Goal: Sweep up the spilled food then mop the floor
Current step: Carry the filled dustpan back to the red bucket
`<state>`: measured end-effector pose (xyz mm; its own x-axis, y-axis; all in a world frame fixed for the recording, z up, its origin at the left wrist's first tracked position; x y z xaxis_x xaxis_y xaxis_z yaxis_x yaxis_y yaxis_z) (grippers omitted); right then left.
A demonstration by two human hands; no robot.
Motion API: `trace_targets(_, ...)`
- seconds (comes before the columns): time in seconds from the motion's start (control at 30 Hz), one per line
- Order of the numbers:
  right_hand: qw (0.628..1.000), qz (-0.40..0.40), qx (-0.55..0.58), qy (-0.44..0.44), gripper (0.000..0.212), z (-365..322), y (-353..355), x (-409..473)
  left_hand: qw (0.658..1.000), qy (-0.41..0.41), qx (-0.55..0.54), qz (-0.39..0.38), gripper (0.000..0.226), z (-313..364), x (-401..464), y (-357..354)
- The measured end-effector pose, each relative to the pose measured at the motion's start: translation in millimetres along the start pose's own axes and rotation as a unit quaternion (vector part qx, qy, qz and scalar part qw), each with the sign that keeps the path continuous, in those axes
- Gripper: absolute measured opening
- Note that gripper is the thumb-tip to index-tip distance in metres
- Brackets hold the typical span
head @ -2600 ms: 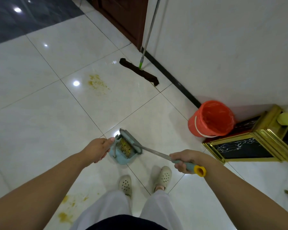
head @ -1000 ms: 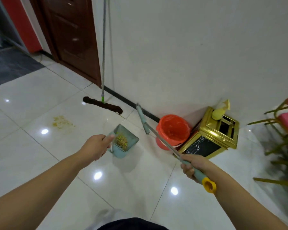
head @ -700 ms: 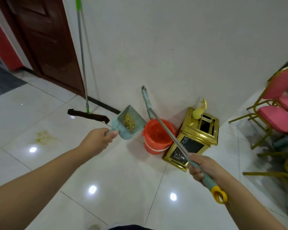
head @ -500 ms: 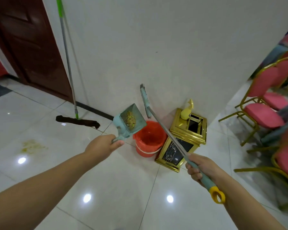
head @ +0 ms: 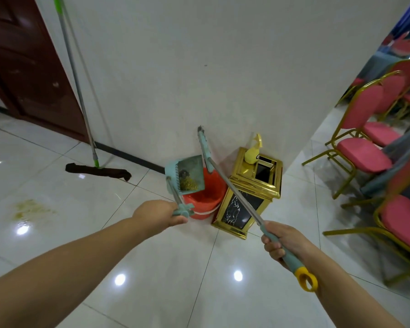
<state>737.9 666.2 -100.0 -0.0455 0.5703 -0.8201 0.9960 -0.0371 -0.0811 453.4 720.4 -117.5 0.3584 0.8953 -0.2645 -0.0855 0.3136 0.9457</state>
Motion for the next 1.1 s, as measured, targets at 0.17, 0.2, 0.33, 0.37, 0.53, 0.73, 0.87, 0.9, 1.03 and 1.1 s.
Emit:
trace_targets(0.17, 1.000, 0.000, -0.008, 0.012, 0.021, -5.4, 2.2, -4.3, 0.996, -0.047, 0.061, -0.041, 0.048, 18.1, 11.2, 0.4)
trace_targets(0.2, 1.000, -0.002, -0.004, 0.017, 0.021, -7.2, 2.5, -5.3, 0.994, -0.056, 0.078, -0.049, 0.049, 22.1, 14.7, 0.4)
trace_targets(0.33, 0.999, -0.009, -0.007, 0.032, 0.021, -11.8, 5.9, -9.6, 0.976, -0.118, 0.159, -0.084, 0.052, 38.6, 30.7, -6.3)
trace_targets(0.37, 0.999, -0.012, -0.007, 0.036, 0.021, -12.6, 7.2, -10.4, 0.969, -0.135, 0.182, -0.099, 0.052, 42.0, 33.6, -8.3)
trace_targets(0.53, 0.999, -0.018, -0.015, 0.033, 0.019, -10.7, 15.7, -12.9, 0.932, -0.157, 0.267, -0.190, 0.049, 42.3, 40.2, -16.0)
trace_targets(0.73, 0.999, -0.027, 0.021, 0.006, 0.018, 1.8, 22.9, -7.4, 0.897, -0.148, 0.317, -0.269, 0.042, 24.5, 39.0, -39.2)
trace_targets(0.87, 0.999, -0.024, 0.036, -0.001, 0.022, 9.7, 22.3, -0.9, 0.881, -0.165, 0.326, -0.300, 0.040, 12.6, 33.9, -49.3)
trace_targets(0.9, 0.999, -0.023, 0.037, -0.002, 0.023, 10.6, 21.5, 0.3, 0.877, -0.165, 0.330, -0.306, 0.041, 9.1, 32.4, -52.4)
trace_targets(1.03, 0.999, -0.018, 0.037, -0.005, 0.025, 11.5, 17.7, 2.9, 0.869, -0.174, 0.349, -0.305, 0.042, -2.6, 27.4, -62.7)
trace_targets(1.1, 0.999, -0.017, 0.035, -0.008, 0.023, 10.4, 15.8, 2.5, 0.868, -0.172, 0.350, -0.308, 0.042, -5.9, 26.6, -64.6)
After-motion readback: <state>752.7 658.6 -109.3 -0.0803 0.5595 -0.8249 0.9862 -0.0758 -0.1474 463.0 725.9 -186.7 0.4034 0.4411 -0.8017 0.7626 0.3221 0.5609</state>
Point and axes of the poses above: each hand's wrist, its own x-axis towards the middle knuckle, its own y-axis out of the back of the hand, z = x × y, the point moved 5 cm from there along x, towards the middle knuckle, and after that the axes turned 5 degrees about -y, right-handed, at the moved point
